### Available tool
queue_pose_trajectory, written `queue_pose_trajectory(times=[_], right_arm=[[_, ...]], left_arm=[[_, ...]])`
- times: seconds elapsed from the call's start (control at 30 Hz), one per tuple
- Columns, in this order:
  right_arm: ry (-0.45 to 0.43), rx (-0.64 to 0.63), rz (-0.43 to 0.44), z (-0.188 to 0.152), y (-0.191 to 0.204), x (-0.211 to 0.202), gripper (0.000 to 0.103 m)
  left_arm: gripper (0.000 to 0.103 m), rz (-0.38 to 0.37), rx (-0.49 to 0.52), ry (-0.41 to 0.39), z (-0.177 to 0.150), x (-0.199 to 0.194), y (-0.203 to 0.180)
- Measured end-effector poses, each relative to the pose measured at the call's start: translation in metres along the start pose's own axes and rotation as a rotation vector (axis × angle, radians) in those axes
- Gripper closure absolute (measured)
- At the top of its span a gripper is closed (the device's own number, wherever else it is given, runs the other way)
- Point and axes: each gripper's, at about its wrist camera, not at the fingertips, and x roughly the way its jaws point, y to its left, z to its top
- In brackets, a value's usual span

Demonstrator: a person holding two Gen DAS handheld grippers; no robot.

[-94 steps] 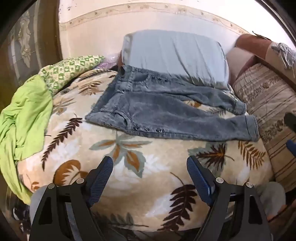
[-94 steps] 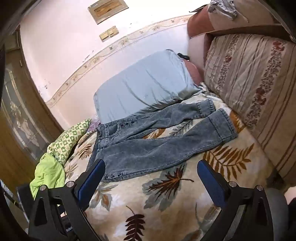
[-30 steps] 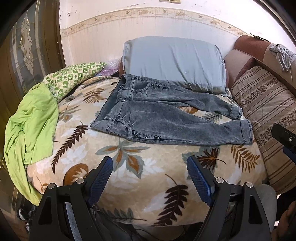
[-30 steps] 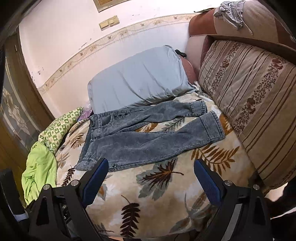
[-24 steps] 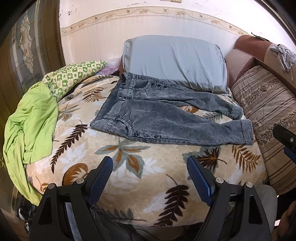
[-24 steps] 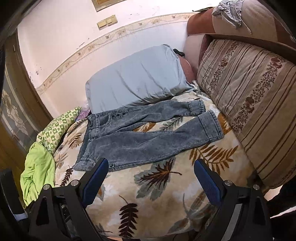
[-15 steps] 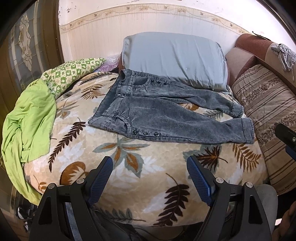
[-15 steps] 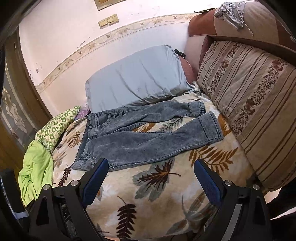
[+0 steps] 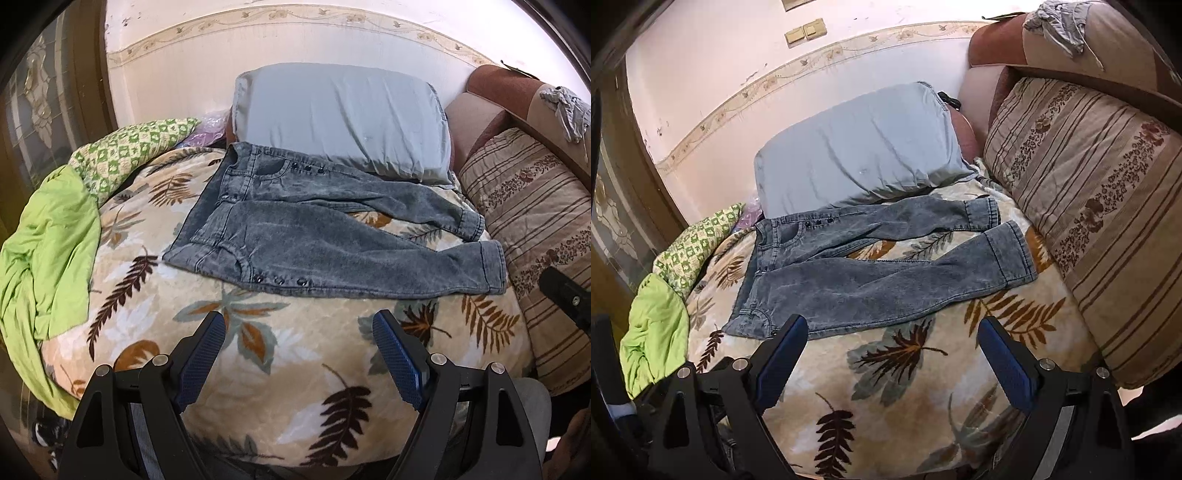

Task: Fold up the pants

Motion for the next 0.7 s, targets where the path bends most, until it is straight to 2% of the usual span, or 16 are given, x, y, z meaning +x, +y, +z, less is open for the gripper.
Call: queue_pose_trajectory(times=[0.5, 0.6, 0.7], right_arm=[[-0.006, 0.002, -0.027, 0.046, -0.006, 0.042, 0.008], [-0.023, 0.018, -0.029, 0.060, -0.013, 0.057, 0.008], [-0.032, 0.036, -0.032, 0.079, -0.028, 0.079, 0.008]], left_arm=[[0.021, -0.067, 0.034, 0.005, 0.070, 0.061, -0.016], [0.021, -0.088, 0.052, 0.028, 0.092, 0.090, -0.021], [0.021, -0.135, 0.052, 0.085, 0.120, 0.131, -0.025]])
